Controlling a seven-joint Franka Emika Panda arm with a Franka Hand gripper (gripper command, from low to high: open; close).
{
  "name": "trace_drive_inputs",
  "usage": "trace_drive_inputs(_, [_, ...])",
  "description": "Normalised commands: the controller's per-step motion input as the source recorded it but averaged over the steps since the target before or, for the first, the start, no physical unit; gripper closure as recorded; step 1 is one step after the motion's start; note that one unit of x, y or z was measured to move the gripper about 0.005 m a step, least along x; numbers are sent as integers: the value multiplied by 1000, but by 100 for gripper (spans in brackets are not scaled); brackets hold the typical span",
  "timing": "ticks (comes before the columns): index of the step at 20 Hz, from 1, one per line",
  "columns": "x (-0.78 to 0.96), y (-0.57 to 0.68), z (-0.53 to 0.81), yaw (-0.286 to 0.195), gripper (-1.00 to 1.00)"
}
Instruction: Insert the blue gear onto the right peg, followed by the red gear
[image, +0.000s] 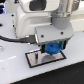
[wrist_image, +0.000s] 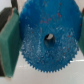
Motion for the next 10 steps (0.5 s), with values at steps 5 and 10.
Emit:
trace_drive_inputs(5, [164, 10, 125, 0, 100])
trace_drive_inputs(10, [285, -9, 207, 0, 100])
